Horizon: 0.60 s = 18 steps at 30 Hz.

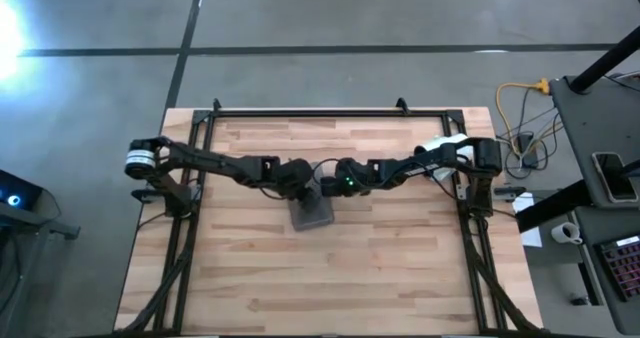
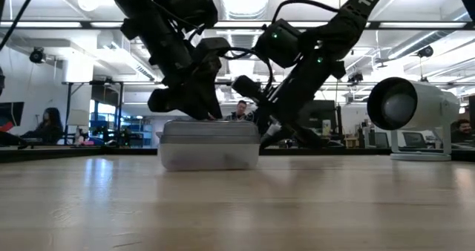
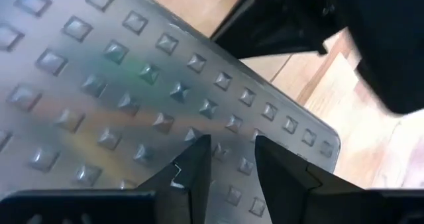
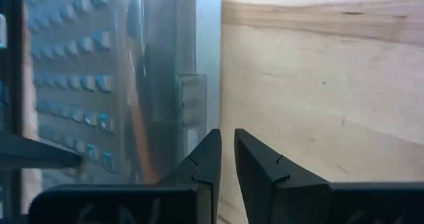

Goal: Pick & place school supplies into a supply box
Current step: Close the black supply box

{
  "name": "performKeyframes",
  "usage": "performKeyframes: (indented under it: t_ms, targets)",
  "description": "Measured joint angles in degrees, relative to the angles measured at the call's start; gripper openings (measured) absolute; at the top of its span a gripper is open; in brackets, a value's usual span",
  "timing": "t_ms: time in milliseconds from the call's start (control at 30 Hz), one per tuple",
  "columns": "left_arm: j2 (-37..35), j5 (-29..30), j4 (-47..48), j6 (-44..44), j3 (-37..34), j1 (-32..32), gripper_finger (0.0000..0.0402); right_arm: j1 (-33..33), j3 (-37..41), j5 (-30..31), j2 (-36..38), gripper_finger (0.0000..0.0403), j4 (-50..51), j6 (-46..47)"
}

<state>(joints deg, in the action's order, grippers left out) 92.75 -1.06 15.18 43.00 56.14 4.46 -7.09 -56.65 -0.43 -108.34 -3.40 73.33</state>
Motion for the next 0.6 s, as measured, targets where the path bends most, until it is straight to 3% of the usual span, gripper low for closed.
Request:
performKeyframes:
  t_ms: [333, 600]
  targets:
    - [-0.4, 1.8, -0.4, 0.1, -2.1, -1.5, 0.0104, -0.1, 0.0, 1.8, 0.2, 0.0038, -0.3, 3.3]
    - [-0.4, 1.8, 0.2, 0.3, -1.8, -1.5, 0.0104, 0.0, -0.2, 4.1, 0.5, 0.0038, 8.0, 2.1]
